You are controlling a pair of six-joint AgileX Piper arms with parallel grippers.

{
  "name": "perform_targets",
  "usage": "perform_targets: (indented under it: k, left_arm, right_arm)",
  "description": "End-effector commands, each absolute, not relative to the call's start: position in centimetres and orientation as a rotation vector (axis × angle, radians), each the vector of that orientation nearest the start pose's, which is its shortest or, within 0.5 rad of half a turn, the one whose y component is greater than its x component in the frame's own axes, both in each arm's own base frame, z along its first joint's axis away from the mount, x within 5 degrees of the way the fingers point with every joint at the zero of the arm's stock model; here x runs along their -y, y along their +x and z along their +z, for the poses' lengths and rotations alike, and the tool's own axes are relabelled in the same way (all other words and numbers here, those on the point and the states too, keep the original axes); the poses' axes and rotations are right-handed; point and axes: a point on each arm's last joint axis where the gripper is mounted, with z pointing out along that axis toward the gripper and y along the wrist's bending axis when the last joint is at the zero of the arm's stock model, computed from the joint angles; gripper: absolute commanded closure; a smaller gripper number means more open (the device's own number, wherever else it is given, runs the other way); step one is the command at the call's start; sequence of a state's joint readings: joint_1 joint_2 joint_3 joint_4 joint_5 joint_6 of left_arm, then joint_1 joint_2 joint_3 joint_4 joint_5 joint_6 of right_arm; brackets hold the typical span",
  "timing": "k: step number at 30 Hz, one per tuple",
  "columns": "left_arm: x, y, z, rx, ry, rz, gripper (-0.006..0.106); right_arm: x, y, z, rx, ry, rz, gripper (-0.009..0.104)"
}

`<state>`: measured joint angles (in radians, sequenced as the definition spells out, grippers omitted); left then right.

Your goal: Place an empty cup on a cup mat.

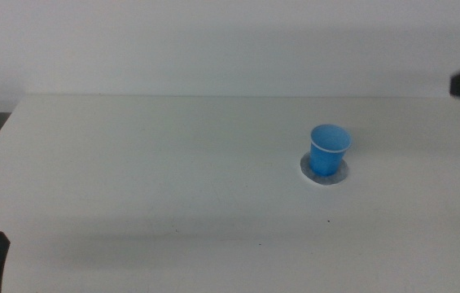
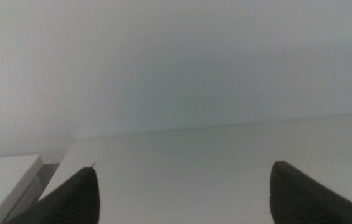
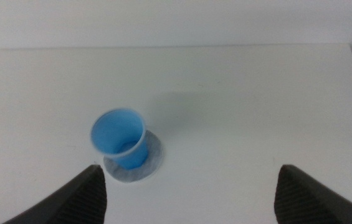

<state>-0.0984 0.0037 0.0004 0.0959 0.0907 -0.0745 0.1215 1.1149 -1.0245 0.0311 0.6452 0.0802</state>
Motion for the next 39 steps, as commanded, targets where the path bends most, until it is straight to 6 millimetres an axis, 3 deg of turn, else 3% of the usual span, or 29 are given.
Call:
perform_targets:
  k: [1,4,10,19,27,33,39]
  left_arm:
    - [0.5,5.6,20.5,-1.567,0.081,-0.063,0.007]
    - [0.5,5.6,20.5,-1.567,0.081,-0.063,0.007]
    - [0.5,5.6,20.5,-1.567,0.081,-0.063,0.007]
    - [0.5,5.6,20.5,-1.567,0.081,-0.063,0.007]
    - [0.5,5.6,20.5,-1.567,0.081,-0.063,0.007]
    - [0.5,5.6,20.5,-1.567,0.081,-0.063,0.007]
    - [0.5,5.6,20.5,-1.567,0.081,-0.063,0.007]
  right_arm:
    - [-2.6,20.2,35.4,-2.092,-0.015,0.157,0.010]
    - [-2.0,17.1,33.7,-2.036,-0.033,0.129,0.010]
    - [-1.3,11.7,32.3,-1.906,-0.045,0.113,0.010]
    - [-0.4,7.1,27.1,-1.779,-0.092,0.025,0.010]
    - [-0.1,5.1,22.0,-1.715,-0.096,0.018,0.010]
    - [-0.3,5.5,19.0,-1.756,-0.105,0.023,0.010]
    - [-0.2,5.4,18.5,-1.794,-0.107,0.014,0.010]
